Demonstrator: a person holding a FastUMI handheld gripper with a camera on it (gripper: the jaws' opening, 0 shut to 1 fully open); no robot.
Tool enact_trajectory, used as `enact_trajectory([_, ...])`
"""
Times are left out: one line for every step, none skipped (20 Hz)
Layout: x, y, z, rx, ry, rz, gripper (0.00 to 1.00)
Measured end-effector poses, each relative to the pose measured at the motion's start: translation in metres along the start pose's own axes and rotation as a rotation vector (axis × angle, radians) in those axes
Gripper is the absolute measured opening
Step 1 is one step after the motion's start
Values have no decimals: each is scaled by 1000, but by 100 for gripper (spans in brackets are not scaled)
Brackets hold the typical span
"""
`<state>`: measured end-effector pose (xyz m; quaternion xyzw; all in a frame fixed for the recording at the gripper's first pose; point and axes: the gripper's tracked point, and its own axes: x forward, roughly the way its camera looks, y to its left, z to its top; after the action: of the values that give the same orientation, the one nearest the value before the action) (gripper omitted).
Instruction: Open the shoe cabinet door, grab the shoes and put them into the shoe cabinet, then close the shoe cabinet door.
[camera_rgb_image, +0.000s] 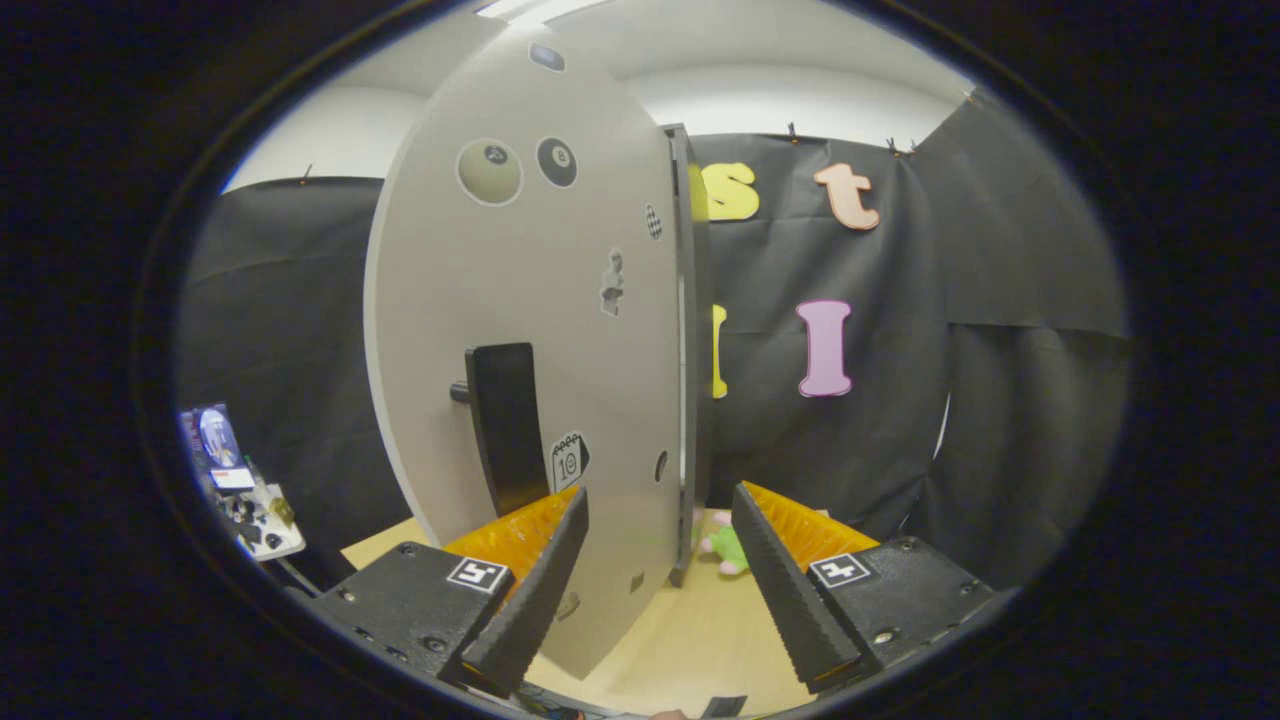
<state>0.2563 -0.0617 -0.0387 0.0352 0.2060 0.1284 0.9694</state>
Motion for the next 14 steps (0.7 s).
enact_trajectory([2, 11, -1, -6, 0, -12, 95])
enact_trajectory([5, 23, -2, -11, 1, -26, 95])
enact_trajectory([9, 33, -3, -10, -4, -44, 95])
enact_trajectory([14, 42, -5, -8, -9, -62, 95])
enact_trajectory([18, 53, -8, -5, -6, -80, 95])
enact_trajectory([22, 65, -11, -2, -7, -97, 95])
enact_trajectory([27, 77, -12, -8, -11, -104, 95])
enact_trajectory([33, 89, -12, -22, -15, -106, 95])
enact_trajectory([45, 104, -16, -29, -28, -108, 95])
enact_trajectory([48, 113, -16, -32, -39, -104, 95])
enact_trajectory([55, 124, -16, -25, -44, -88, 95])
enact_trajectory([66, 139, -19, -2, -45, -57, 95])
enact_trajectory([70, 152, -25, 29, -37, -35, 96])
enact_trajectory([70, 155, -28, 69, -26, -51, 100])
